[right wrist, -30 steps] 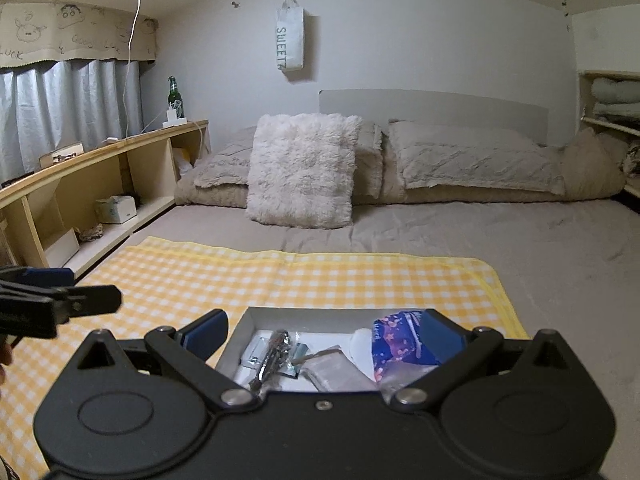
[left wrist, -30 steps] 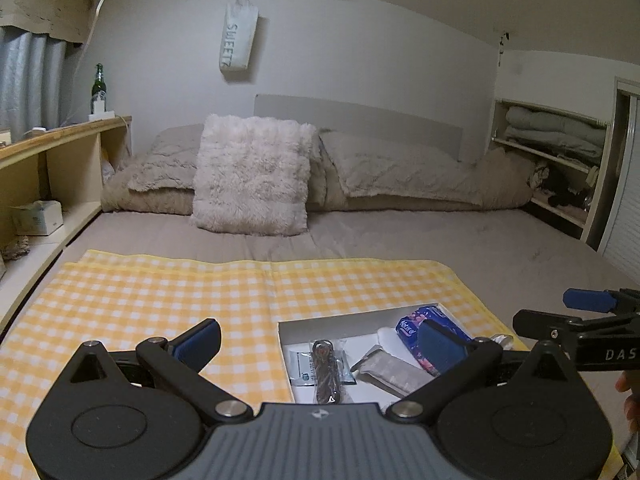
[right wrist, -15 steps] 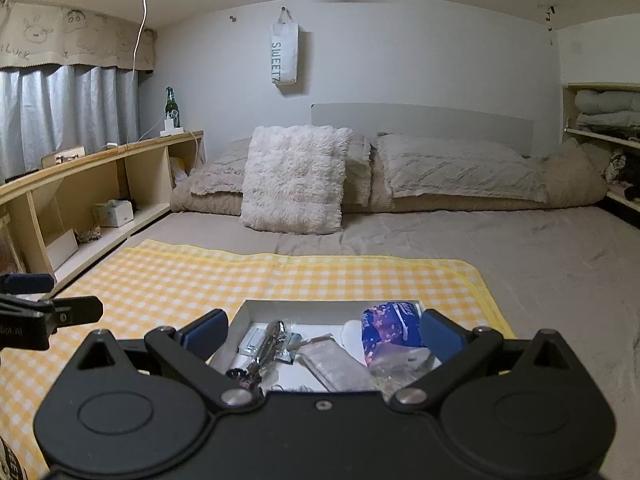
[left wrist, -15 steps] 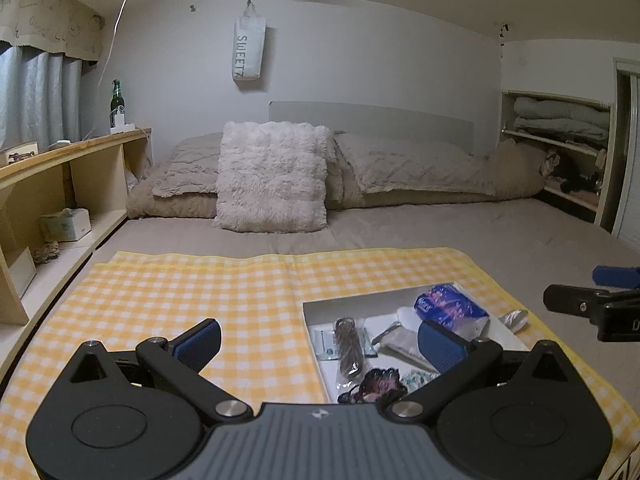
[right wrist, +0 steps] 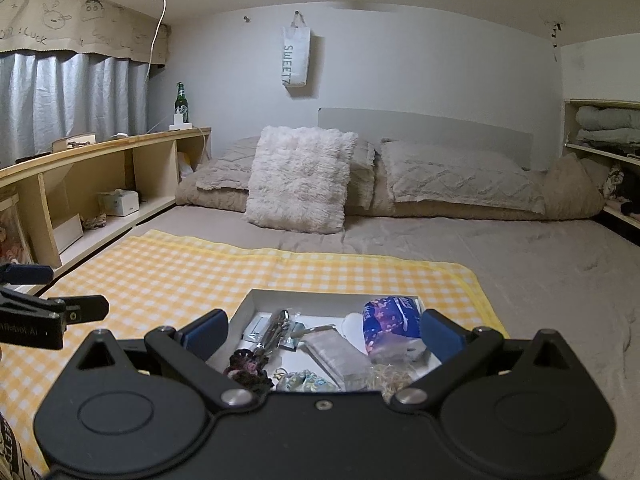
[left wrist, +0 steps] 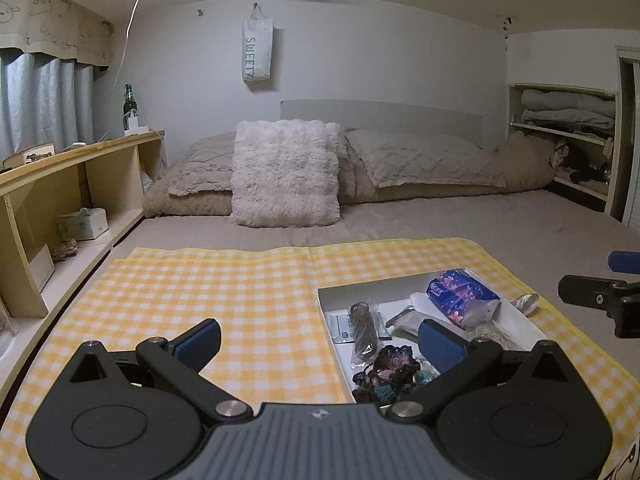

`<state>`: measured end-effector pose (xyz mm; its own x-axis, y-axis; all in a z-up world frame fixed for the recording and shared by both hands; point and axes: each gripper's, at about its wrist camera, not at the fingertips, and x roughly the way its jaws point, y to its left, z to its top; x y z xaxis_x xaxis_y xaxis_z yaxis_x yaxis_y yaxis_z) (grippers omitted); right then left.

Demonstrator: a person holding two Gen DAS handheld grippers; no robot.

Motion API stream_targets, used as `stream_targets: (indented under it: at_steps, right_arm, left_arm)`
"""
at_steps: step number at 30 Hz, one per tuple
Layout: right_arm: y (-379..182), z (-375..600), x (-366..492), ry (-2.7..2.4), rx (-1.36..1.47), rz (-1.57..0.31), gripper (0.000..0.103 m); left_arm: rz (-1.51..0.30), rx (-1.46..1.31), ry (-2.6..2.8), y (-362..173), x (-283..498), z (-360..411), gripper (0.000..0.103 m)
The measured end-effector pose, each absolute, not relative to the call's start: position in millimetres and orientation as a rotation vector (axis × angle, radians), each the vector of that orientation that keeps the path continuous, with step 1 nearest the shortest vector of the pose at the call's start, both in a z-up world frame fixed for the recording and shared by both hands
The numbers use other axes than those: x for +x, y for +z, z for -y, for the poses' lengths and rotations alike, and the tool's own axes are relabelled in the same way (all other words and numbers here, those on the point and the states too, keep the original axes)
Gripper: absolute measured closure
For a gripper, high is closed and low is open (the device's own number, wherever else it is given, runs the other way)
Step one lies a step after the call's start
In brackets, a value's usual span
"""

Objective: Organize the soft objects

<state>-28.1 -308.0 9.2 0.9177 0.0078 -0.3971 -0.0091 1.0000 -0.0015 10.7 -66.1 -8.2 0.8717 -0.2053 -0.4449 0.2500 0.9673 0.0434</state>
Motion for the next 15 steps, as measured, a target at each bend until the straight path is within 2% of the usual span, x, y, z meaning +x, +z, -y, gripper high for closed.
stream_targets:
  at_steps: [15]
  right_arm:
    - [10.8, 305.3, -33.3, 0.0, -0.021, -0.404, 0.0]
  left_arm:
    - [-0.452, 0.09, -0.243, -8.4, 4.7, 63.4, 0.0]
